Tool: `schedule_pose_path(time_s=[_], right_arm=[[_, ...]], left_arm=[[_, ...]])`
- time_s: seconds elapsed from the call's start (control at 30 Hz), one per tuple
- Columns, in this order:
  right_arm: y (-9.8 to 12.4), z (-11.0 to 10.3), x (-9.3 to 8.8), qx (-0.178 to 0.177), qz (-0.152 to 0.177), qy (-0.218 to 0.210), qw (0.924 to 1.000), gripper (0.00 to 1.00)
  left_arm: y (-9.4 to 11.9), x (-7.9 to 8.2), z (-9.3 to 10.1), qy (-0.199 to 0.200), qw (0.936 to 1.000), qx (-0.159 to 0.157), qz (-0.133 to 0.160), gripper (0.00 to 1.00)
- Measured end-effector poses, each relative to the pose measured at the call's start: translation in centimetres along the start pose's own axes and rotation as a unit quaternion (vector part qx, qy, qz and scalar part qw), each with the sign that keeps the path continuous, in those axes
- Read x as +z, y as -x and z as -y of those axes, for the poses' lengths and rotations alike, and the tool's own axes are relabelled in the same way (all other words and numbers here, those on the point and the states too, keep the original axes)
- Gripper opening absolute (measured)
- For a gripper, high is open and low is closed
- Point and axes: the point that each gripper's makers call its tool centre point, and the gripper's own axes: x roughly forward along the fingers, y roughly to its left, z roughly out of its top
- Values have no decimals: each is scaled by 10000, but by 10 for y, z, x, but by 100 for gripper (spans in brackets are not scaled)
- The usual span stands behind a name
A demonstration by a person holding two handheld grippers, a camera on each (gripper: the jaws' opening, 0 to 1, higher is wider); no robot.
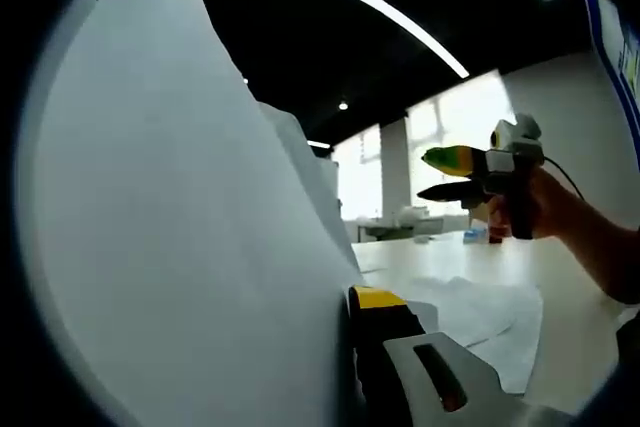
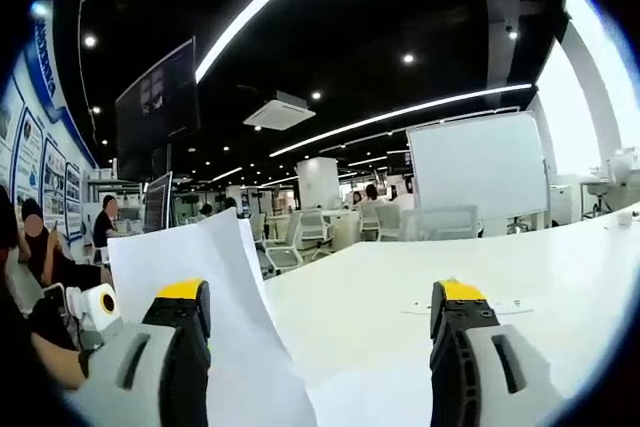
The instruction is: Organize the stack of printing papers by aligning and flattening the scattered papers on the table
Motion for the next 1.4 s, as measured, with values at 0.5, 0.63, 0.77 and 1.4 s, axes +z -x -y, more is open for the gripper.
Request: schedule_pose_path(time_s=[0.5, 0.63, 0.77, 1.4], right_arm=[[6, 12, -5, -158, -71, 11, 9998, 86], [8, 15, -6, -192, -78, 5, 9998, 86], [9, 18, -8, -234, -90, -4, 9997, 86], [20, 39, -11, -465, -104, -49, 9989, 86]], left_arm=[[0, 1, 0, -2, 10000, -7, -2, 10], [0, 0, 0, 1, 10000, -4, -5, 10], [0, 0, 0, -1, 10000, -8, -6, 10], [0, 0, -2, -20, 10000, 11, -9, 10]])
